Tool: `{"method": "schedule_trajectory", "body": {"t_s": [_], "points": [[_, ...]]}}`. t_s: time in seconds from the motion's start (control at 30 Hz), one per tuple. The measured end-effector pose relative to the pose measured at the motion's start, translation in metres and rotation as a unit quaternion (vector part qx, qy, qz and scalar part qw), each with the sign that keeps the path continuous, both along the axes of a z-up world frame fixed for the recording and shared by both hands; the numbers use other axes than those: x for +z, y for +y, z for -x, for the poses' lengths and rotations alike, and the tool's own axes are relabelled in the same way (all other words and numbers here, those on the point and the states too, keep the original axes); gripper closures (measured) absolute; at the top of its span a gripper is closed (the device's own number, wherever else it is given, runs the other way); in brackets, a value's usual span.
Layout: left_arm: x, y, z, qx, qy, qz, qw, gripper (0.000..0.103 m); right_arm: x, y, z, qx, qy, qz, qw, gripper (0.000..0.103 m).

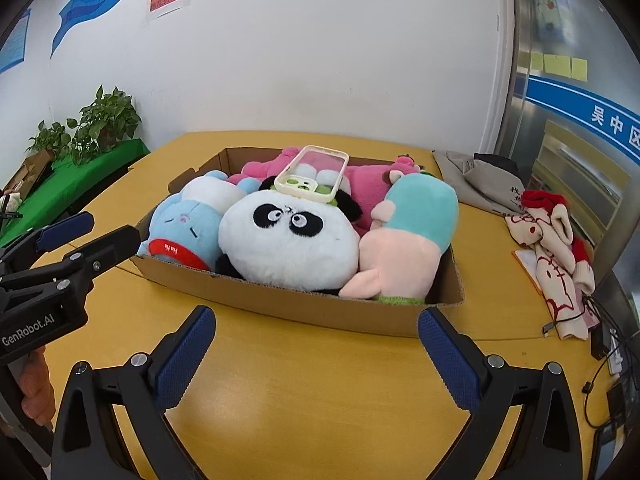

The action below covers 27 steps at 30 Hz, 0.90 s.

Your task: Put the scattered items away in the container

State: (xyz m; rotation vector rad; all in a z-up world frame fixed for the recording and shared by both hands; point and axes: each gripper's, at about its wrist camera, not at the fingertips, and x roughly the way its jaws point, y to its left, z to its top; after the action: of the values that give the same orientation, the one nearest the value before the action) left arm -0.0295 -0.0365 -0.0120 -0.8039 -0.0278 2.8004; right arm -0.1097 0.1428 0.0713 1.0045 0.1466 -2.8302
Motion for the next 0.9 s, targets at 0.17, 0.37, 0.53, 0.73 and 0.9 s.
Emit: {"method": "schedule_trajectory", "body": {"t_s": [0.17, 0.37, 0.53, 0.73, 0.9], "points": [[0.000, 0.000, -0.006, 0.000, -0.001, 0.005, 1.0000, 0.023, -0.001, 0.004, -0.005, -0.008, 0.005, 0.002, 1.000, 0.000], [-0.002, 0.005, -0.012, -0.007, 0.000, 0.012, 0.9999, 0.023, 0.002, 0.007, -0.012, -0.015, 0.017, 0.001, 1.000, 0.000], [-0.007, 0.010, -0.015, -0.008, -0.003, 0.018, 0.9998, 0.023, -0.001, 0.010, -0.019, -0.022, 0.019, 0.001, 1.000, 0.000], [-0.016, 0.012, -0.017, -0.007, -0.014, 0.030, 0.9994, 0.023, -0.005, 0.011, -0.022, -0.026, 0.020, 0.004, 0.999, 0.000], [-0.018, 0.009, -0.017, 0.000, -0.015, 0.031, 0.9994, 0.023, -0.008, 0.009, -0.021, -0.018, 0.016, 0.007, 1.000, 0.000]]}}
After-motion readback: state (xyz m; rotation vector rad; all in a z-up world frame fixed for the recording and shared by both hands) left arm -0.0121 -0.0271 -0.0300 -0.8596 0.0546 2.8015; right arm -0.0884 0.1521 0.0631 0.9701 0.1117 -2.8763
